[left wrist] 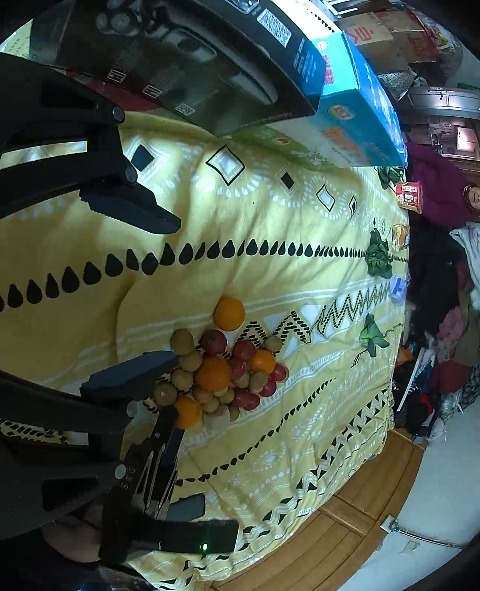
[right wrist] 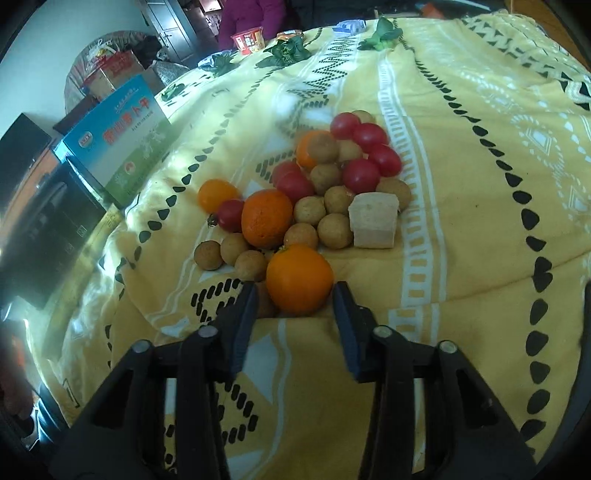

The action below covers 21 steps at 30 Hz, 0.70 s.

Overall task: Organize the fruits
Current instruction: 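Move both open tools back over the fruit cluster, then close the left tool on a brown kiwi while the right tool closes on a mandarin orange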

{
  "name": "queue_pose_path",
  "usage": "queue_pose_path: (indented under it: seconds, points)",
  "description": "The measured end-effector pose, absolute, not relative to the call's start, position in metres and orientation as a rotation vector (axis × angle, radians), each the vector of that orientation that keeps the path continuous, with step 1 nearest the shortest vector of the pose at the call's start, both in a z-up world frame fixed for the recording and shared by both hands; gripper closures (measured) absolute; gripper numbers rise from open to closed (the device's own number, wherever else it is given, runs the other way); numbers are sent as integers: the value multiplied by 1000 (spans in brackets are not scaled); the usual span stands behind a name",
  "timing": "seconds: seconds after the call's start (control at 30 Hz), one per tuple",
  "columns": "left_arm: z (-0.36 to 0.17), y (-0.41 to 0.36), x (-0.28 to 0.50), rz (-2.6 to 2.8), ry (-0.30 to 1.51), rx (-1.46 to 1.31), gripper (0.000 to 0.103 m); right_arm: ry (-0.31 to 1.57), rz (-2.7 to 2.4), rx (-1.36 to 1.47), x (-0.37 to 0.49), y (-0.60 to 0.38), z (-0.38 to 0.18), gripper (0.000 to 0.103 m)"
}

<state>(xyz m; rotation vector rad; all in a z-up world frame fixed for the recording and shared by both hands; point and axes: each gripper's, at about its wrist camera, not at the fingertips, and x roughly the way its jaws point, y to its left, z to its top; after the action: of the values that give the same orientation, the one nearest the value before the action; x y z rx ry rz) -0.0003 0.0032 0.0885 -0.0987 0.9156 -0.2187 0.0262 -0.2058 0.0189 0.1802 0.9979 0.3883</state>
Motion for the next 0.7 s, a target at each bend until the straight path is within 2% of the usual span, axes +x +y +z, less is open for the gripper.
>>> queue_pose_path:
  seconds: [0.13, 0.2, 0.33, 0.7]
  points:
    - [67, -13, 14, -277, 981, -67, 52, 970, 398, 232, 13, -218, 27, 69]
    - [57, -29, 13, -334, 999, -37, 56, 953, 400, 249, 6, -224, 32, 72]
    - [41, -53, 13, -395, 1036, -16, 66, 950, 404, 250, -1, -229, 31, 72]
    - [29, -98, 21, -518, 1033, 16, 66, 932, 380, 286, 6, -242, 32, 72]
